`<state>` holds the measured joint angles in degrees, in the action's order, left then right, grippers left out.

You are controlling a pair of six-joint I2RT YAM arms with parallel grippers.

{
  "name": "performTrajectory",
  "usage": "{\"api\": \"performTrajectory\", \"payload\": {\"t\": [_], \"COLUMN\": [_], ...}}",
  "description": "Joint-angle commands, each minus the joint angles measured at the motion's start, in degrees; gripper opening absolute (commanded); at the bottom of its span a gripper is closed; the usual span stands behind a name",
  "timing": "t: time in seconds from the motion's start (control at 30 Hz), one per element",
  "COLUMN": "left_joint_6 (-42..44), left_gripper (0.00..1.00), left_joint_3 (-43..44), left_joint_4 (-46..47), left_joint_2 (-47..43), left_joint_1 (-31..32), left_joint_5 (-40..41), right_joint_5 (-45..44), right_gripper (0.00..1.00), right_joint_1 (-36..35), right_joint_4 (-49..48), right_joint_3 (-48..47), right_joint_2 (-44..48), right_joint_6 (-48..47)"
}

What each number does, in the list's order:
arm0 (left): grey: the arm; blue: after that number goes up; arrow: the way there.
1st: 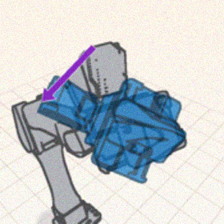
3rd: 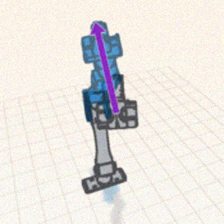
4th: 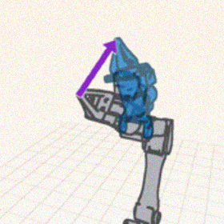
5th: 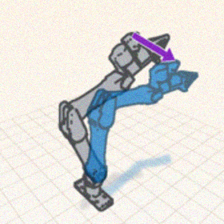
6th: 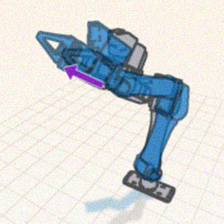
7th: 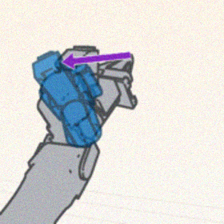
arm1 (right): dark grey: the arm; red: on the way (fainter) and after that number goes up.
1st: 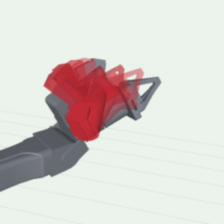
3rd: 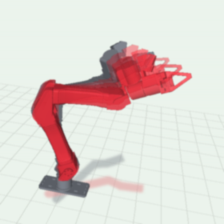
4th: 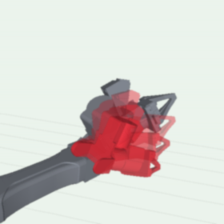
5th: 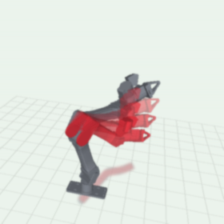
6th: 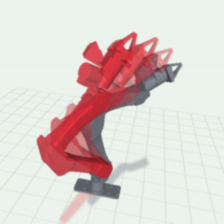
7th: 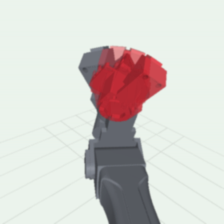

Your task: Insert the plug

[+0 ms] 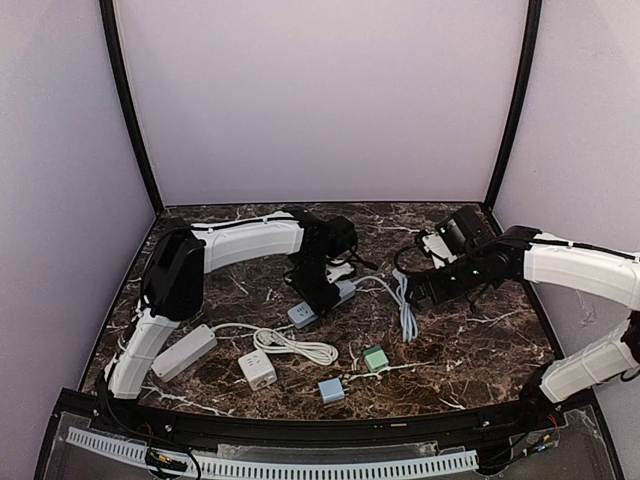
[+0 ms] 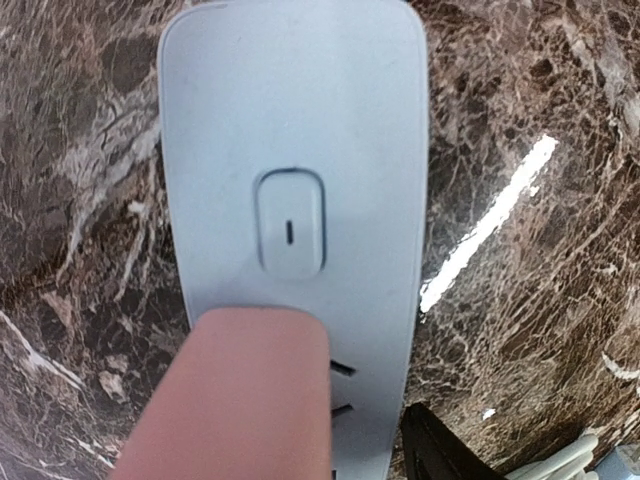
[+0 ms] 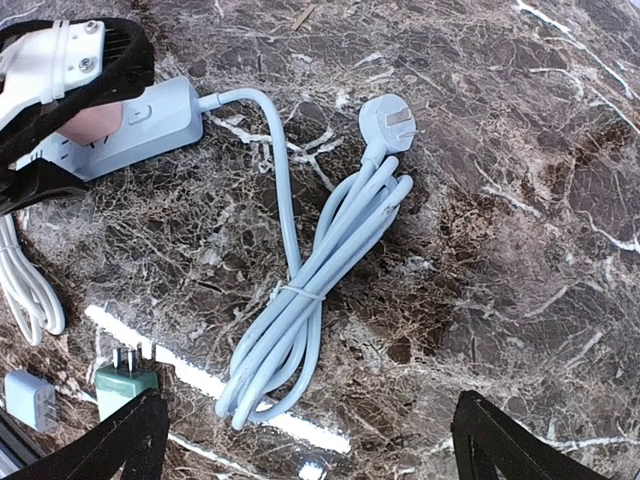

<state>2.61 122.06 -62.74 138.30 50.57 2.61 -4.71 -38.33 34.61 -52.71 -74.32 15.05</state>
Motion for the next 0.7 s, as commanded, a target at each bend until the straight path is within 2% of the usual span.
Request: {"api": "performTrajectory", "payload": {"t": [0.0, 0.13, 0.37, 0.47, 0.57, 0.67], "left_joint_6": [-0.3, -1.3, -4.8, -6.3, -8.4, -11.2], "left_gripper": [0.53, 0.42, 0.37, 0.36, 0.36, 0.36], "left_joint_3": [-0.5, 1.2, 5.5, 6.7, 7.8, 6.8], "left_joint_4": [2.7, 2.6, 0.8, -1.5, -3.9, -1.8], "left_joint_2": [-0.6, 0.1, 1.9, 1.9, 1.3, 0.9], "left_joint_1": [-0.1, 0.0, -0.1, -0.1, -0.1, -0.1], "left_joint_5": [-1.6, -1.1, 0.2, 1.3, 2.1, 2.0], "right_joint_5": [-0.6, 0.4, 5.2, 7.1, 2.1, -9.0], "right_gripper": [0.99, 0.99, 0.99, 0.99, 0.99, 0.99], "right_joint_1": [-0.4, -0.4, -0.4, -0.4, -0.4, -0.4], "right_joint_4": [1.0, 1.4, 5.5, 10.1, 17.8, 17.1], "right_joint_3": [-0.7, -2.3, -4.6, -6.4, -11.1, -9.2], "right_joint_2": [1.9, 2.3, 4.0, 4.2, 4.0, 7.3], "right_joint_6": [0.7, 0.8, 11.0, 12.5, 9.6, 9.3]}}
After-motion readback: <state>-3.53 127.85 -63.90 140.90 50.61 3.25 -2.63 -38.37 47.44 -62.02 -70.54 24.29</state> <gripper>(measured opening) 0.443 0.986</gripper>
